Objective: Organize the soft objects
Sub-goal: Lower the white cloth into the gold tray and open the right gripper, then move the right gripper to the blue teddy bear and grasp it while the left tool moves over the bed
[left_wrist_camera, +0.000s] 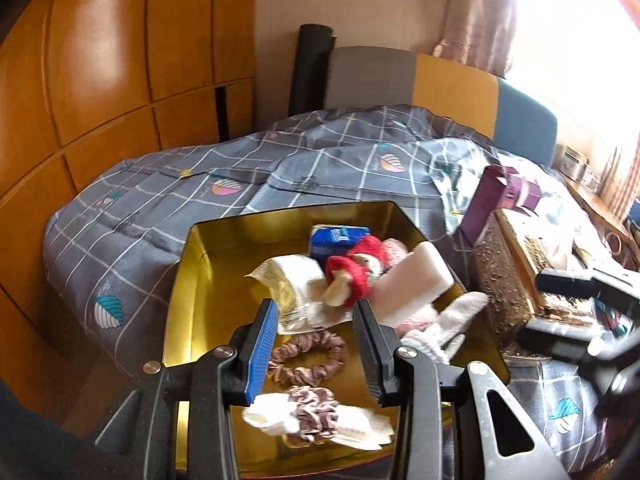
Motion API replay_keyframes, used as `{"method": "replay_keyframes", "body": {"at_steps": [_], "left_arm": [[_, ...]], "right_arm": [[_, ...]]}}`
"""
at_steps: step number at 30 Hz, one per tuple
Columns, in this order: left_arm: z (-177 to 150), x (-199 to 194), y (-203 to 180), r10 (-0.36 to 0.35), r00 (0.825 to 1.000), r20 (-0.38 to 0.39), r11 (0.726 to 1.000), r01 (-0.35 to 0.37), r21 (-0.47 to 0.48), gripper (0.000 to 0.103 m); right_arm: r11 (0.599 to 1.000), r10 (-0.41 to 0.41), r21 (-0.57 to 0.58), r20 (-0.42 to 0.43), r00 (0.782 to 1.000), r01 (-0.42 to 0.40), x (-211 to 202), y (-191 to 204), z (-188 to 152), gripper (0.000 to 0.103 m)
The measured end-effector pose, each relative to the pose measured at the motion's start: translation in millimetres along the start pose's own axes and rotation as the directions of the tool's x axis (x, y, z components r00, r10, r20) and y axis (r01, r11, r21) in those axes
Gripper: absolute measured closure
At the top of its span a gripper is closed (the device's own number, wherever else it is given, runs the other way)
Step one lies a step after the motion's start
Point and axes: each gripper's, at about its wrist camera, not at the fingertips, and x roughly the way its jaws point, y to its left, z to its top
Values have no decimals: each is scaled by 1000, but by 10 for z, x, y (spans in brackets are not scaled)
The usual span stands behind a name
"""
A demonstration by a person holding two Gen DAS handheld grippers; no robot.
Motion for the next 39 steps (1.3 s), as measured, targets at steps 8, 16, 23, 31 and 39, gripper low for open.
{"method": "replay_keyframes", "body": {"at_steps": [8, 16, 23, 31, 39], "left_arm": [[51, -55, -326, -49, 999, 10, 995, 48, 84, 64], [169, -130, -697, -106, 994, 30, 981, 99, 167, 64], [284, -200, -1074, -175, 984, 41, 956, 159, 248, 64], [353, -250, -1595, -293, 956, 14, 903, 272, 333, 64], [335, -267, -2160, -402, 914, -60, 830, 392, 397, 64]], "right_arm": [[984, -138, 120, 76, 987, 129, -599, -632, -95, 27], [912, -328, 287, 85, 941, 292, -1168, -1453, -351, 24], [791, -476, 445, 16, 879, 420, -1589, -2197, -729, 23], [565, -592, 655, -103, 800, 502, -2199, -3136, -1337, 23], [529, -545, 640, -247, 801, 557, -2259, -3687, -1675, 18]]}}
